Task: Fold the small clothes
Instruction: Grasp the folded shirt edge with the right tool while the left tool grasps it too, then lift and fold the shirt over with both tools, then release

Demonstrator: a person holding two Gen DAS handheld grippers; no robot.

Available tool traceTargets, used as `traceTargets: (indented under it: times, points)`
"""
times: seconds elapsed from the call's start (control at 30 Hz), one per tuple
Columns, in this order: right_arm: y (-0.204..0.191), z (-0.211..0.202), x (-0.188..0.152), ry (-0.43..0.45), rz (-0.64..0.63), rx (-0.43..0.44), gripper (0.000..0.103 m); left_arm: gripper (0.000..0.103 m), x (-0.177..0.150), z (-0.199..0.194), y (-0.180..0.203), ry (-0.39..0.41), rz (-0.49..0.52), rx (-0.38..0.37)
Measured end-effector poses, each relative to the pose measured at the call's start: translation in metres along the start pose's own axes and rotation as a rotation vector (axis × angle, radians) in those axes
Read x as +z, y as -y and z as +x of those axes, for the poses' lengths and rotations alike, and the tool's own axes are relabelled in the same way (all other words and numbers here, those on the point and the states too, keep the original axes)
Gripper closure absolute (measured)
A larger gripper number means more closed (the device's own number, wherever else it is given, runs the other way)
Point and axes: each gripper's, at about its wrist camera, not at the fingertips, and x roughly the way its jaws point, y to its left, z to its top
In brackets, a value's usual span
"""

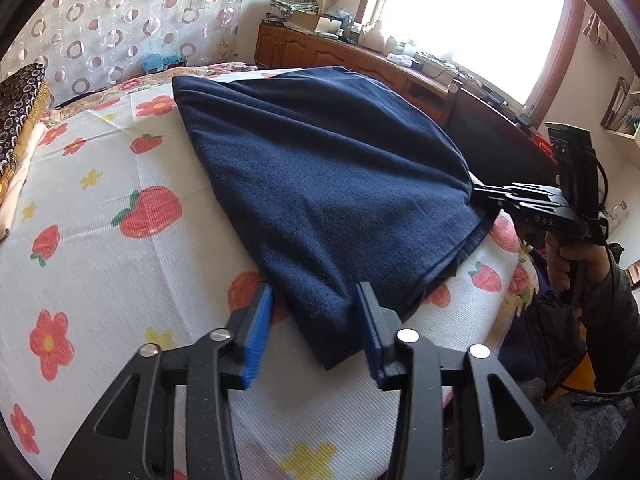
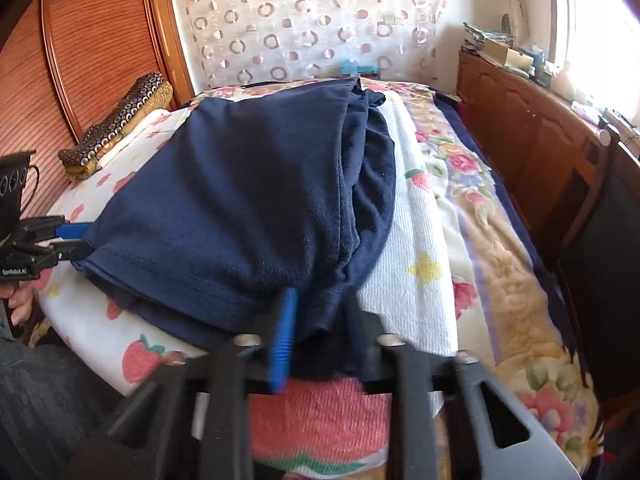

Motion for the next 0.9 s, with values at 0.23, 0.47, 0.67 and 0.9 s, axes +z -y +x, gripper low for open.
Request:
traceTargets:
  times: [0.23,0.47,0.67,0.9]
  points:
    - [0.009,-0.010,-0.001,0.083,0.052,0.067,0.096,0.089,0.006,-0.012,0.004,0.039,0.007,-0.032]
    - [0.009,-0.036,0.033,0.220,0.024,0.099,0.096,0.090,0.052,-0.049,-0.005,0.193,-0.017,-0.041]
    - [0.021,-0.022,0.093,0.289,0.021,0.089,0.096,0.090,0.117,-0.041,-0.042,0.244,-0.074,0.001]
    - [0.033,0.036,0.152,0.270,0.060,0.065,0.096,0.090,0.174,0.002,-0.094,0.208,-0.136,0.075]
